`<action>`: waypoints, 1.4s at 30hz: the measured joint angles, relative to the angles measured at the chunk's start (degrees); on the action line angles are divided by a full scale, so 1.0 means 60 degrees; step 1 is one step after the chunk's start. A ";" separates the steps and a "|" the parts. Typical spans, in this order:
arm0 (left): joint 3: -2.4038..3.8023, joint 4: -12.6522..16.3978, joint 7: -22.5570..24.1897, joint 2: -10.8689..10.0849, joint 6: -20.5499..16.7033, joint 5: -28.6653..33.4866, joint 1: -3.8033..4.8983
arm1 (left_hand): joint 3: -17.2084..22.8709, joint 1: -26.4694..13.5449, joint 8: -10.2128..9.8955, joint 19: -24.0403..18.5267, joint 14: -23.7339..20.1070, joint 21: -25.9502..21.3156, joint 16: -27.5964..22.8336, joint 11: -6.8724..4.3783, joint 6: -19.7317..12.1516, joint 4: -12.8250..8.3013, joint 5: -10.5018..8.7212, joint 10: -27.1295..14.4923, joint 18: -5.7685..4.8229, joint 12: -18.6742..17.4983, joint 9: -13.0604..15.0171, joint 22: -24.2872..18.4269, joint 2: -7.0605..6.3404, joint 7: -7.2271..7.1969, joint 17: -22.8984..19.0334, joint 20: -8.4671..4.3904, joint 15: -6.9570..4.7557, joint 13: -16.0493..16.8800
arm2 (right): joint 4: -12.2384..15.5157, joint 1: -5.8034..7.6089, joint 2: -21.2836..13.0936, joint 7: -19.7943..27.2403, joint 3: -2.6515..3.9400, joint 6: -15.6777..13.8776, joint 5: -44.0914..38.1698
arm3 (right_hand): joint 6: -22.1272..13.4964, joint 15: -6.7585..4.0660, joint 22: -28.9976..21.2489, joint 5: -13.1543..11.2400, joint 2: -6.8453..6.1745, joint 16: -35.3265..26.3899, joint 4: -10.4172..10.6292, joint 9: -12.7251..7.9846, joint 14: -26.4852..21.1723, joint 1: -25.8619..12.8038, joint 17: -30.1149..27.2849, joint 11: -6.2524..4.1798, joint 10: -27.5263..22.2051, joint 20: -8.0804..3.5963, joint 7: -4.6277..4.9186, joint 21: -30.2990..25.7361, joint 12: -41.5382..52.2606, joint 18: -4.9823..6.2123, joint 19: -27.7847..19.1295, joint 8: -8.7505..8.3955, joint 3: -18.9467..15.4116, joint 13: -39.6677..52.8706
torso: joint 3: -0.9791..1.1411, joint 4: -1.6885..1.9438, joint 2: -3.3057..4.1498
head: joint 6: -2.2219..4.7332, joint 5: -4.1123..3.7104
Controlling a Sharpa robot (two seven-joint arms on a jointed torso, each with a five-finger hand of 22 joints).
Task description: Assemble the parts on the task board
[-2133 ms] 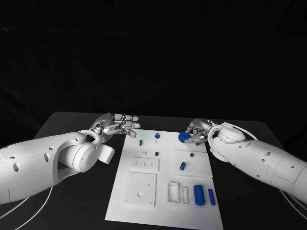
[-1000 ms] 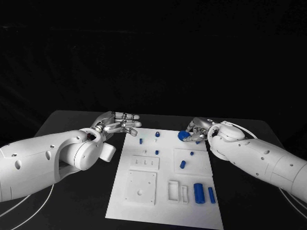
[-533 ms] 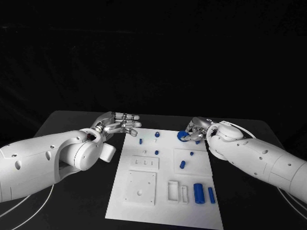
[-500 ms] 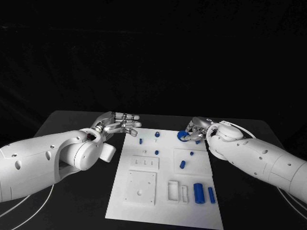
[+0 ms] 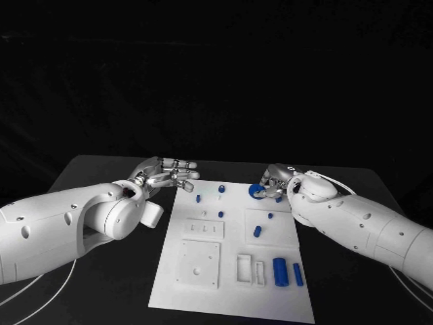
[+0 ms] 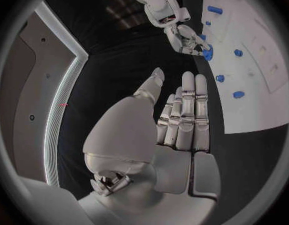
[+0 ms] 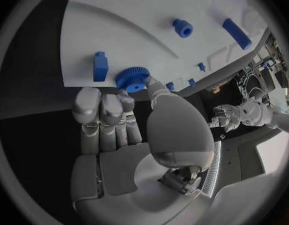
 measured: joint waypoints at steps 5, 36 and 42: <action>0.0000 0.0000 -0.0012 0.0000 0.0001 -0.0003 0.0000 | 0.0000 0.0000 0.0000 0.0000 0.0000 0.0000 0.0000 0.0000 0.0000 0.0000 0.0000 0.0000 0.0000 0.0000 0.0000 0.0000 0.0000 0.0000 0.0000 0.0000 0.0000 0.0000 | 0.0068 -0.0008 0.0019 -0.0185 -0.0066 -0.0143 -0.0306 | 0.0277 0.0000 -0.0001 -0.0772 -0.0042 0.0000 -0.0705 -0.0006 0.0000 0.0143 0.0000 -0.0033 0.0035 0.0000 -0.0062 0.0086 0.0045 0.0000 0.0000 -0.0004 0.1445 0.0058 | 0.0000 0.0004 -0.0001 | -0.0010 -0.0003; 0.0000 0.0022 -0.0071 -0.0056 0.0000 -0.0013 0.0000 | 0.0026 0.0000 0.0000 0.0000 0.0000 0.0000 0.0000 0.0000 -0.0069 0.0026 0.0000 0.0001 0.0000 0.0000 0.0000 -0.0032 0.0000 -0.0002 0.0001 0.0000 0.0000 0.0000 | 0.1734 -0.0035 -0.0358 -0.0461 -0.0127 -0.0946 -0.1008 | 0.0464 -0.0034 -0.0003 -0.0226 0.0148 0.0033 -0.1901 -0.0029 0.0035 0.0039 -0.0063 -0.0085 0.0121 -0.0036 -0.0053 0.0271 0.0082 0.0000 0.0036 -0.0020 0.2445 0.0118 | 0.0000 -0.0007 -0.0016 | 0.0028 0.0052; 0.0000 0.0036 -0.0075 -0.0062 0.0000 -0.0015 0.0000 | 0.0026 0.0000 0.0000 0.0000 0.0000 0.0007 0.0000 0.0000 -0.0155 0.0026 0.0000 0.0001 0.0000 0.0000 0.0000 -0.0031 0.0000 0.0014 0.0001 0.0000 0.0000 0.0000 | 0.2274 -0.0035 -0.0333 -0.0501 -0.0129 -0.1126 -0.1199 | 0.0465 -0.0034 -0.0004 -0.0271 0.0143 0.0033 -0.1781 -0.0028 0.0035 0.0035 -0.0086 -0.0084 0.0121 -0.0036 -0.0053 0.0271 0.0082 0.0000 0.0036 -0.0011 0.2487 0.0135 | -0.0005 0.0005 -0.0016 | 0.0048 0.0069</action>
